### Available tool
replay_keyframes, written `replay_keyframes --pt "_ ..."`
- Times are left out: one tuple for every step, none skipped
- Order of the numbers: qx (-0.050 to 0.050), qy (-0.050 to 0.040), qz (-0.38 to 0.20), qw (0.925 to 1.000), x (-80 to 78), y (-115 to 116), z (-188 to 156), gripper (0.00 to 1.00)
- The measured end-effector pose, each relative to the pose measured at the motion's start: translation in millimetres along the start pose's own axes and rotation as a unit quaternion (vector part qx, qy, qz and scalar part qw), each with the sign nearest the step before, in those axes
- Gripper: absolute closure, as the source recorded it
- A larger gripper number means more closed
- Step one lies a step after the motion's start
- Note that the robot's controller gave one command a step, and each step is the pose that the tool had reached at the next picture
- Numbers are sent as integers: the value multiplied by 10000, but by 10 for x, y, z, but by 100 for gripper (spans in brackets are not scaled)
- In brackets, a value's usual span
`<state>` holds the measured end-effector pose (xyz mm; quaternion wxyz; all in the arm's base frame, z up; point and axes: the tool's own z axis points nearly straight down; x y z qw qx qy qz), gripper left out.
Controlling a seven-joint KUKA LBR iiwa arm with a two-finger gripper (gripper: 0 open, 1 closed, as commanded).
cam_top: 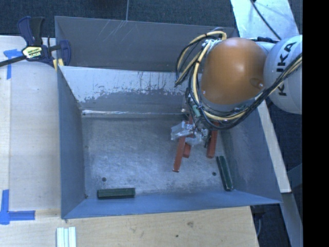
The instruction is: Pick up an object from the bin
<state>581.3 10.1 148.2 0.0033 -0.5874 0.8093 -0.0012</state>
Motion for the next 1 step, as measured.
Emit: replay_keyframes --pt "24 -10 -79 10000 -234 51 -930 100"
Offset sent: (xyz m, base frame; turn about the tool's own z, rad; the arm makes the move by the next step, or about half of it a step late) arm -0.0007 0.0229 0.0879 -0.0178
